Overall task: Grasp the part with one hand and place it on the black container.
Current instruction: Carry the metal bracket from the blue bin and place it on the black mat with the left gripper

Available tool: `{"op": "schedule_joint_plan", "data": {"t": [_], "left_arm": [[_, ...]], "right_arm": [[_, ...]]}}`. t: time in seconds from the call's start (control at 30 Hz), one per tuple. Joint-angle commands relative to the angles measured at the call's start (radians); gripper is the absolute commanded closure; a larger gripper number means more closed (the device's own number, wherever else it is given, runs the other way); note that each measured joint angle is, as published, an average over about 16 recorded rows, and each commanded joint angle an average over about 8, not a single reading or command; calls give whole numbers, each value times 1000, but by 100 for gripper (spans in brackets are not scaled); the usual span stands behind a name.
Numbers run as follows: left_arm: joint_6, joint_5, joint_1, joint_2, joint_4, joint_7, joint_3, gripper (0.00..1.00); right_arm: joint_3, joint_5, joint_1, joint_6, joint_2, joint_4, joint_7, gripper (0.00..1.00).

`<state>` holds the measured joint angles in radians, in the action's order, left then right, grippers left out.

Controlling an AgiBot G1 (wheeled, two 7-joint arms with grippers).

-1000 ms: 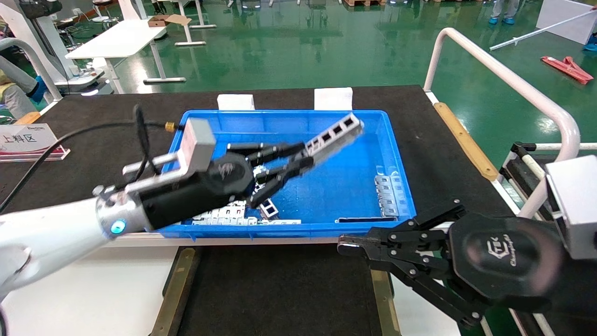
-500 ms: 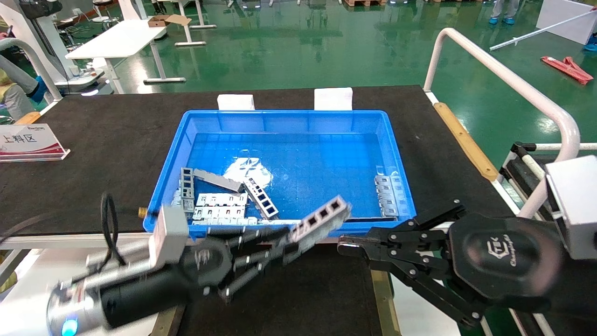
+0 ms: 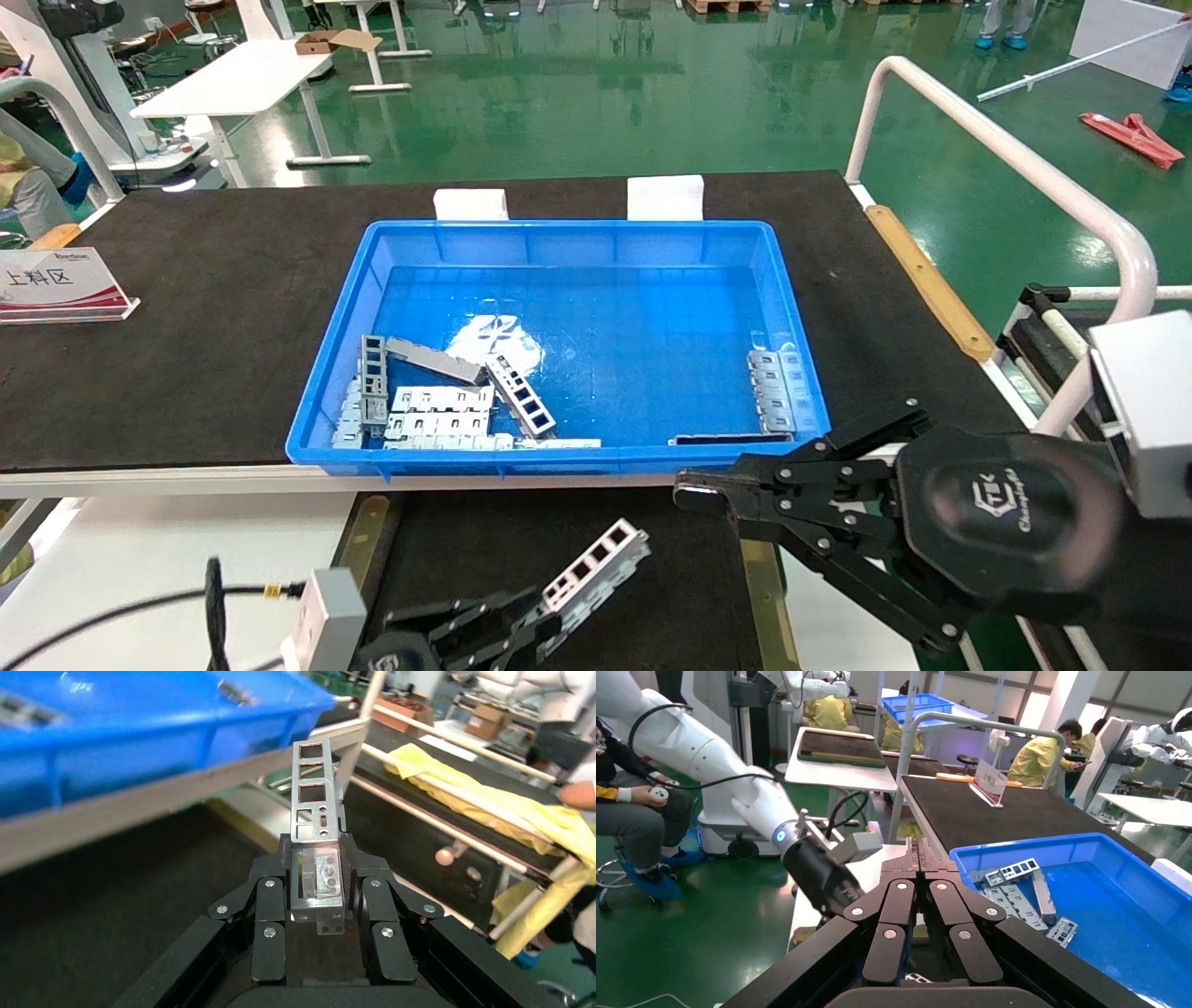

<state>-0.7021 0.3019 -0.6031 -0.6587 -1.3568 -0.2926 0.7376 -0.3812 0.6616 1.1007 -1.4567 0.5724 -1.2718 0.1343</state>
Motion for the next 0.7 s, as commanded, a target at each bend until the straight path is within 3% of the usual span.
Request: {"op": "schedule_joint_plan", "data": {"t": [0.03, 0.37, 0.7], "left_arm": [[13, -23, 42, -2, -1, -17, -10, 100], [172, -69, 147, -104, 2, -100, -54, 100], [465, -95, 191, -270, 0, -143, -105, 100]], "right_arm": [[0, 0, 0, 0, 0, 0, 0, 100], [0, 0, 0, 0, 0, 0, 0, 100], [0, 0, 0, 0, 0, 0, 0, 100]]}}
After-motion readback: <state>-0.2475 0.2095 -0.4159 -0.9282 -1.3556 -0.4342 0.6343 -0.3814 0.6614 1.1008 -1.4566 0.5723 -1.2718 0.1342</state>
